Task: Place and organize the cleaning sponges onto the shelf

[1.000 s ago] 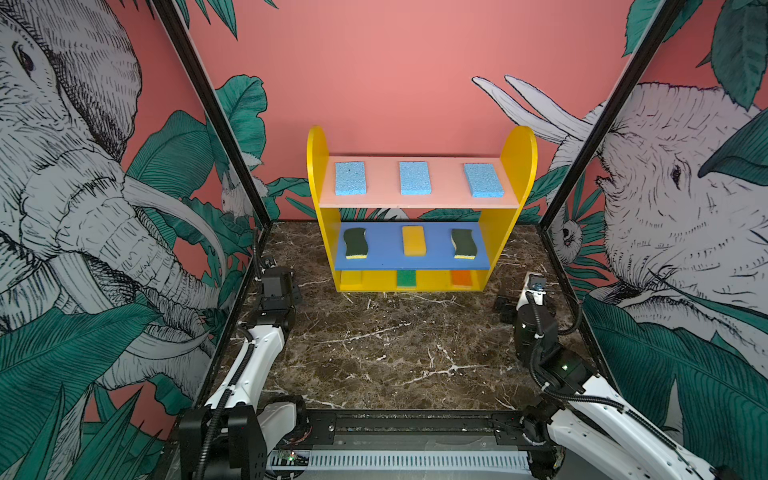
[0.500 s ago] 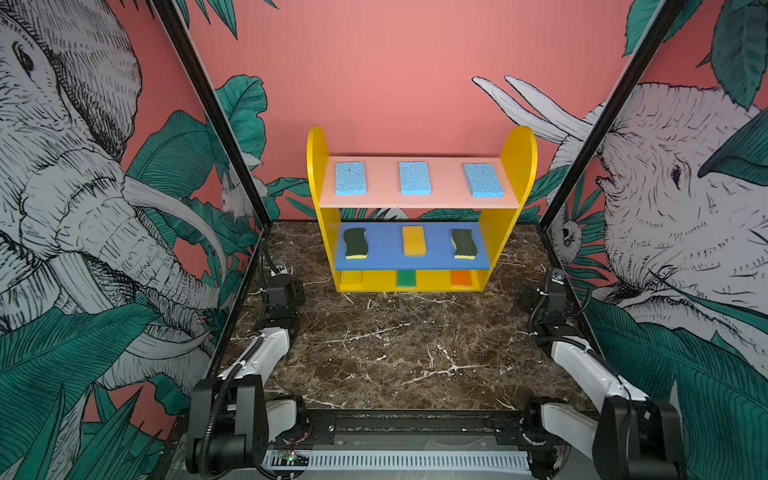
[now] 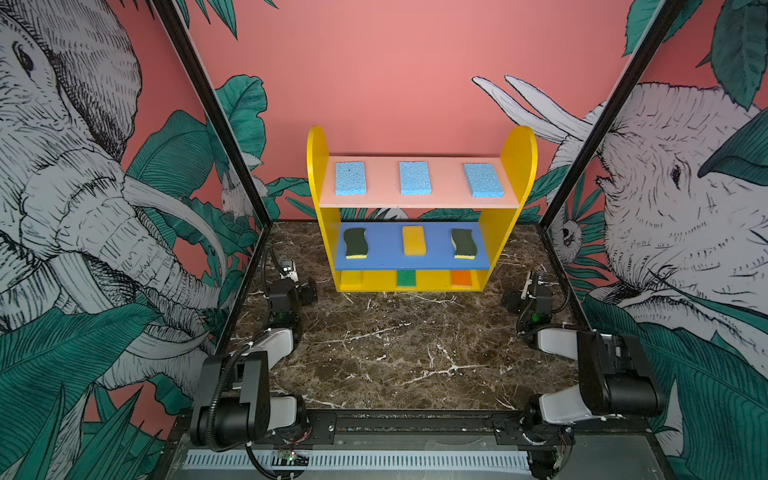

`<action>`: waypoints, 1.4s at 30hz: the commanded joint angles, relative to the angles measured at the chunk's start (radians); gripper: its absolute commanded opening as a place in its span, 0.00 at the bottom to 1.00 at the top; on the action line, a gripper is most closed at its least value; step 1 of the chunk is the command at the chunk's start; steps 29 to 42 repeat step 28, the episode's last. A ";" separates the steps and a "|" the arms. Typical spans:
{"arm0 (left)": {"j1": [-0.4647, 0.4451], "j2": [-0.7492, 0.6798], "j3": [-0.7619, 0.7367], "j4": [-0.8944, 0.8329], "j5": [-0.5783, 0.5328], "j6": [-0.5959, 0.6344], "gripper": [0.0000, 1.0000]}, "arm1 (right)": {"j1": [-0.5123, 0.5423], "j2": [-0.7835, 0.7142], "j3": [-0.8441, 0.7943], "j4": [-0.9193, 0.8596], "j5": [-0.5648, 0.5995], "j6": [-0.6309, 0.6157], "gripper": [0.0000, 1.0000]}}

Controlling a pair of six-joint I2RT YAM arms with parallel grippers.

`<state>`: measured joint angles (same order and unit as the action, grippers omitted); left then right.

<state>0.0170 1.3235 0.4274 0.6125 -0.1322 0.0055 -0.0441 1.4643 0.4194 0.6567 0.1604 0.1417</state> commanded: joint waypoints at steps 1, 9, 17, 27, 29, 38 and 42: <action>-0.050 0.023 -0.074 0.168 0.030 0.072 0.96 | 0.006 0.009 -0.046 0.198 -0.084 -0.057 0.99; -0.058 0.169 -0.085 0.335 -0.014 0.070 1.00 | 0.010 0.088 -0.047 0.296 -0.214 -0.106 0.99; -0.069 0.244 -0.044 0.341 -0.040 0.082 1.00 | 0.012 0.081 -0.073 0.332 -0.121 -0.073 0.99; -0.069 0.230 -0.039 0.302 -0.035 0.074 1.00 | 0.021 0.084 -0.051 0.293 -0.138 -0.094 0.99; -0.069 0.225 -0.037 0.292 -0.037 0.072 1.00 | 0.021 0.082 -0.053 0.298 -0.138 -0.094 0.99; -0.069 0.225 -0.037 0.292 -0.037 0.072 1.00 | 0.021 0.082 -0.053 0.298 -0.138 -0.094 0.99; -0.069 0.225 -0.037 0.292 -0.037 0.072 1.00 | 0.021 0.082 -0.053 0.298 -0.138 -0.094 0.99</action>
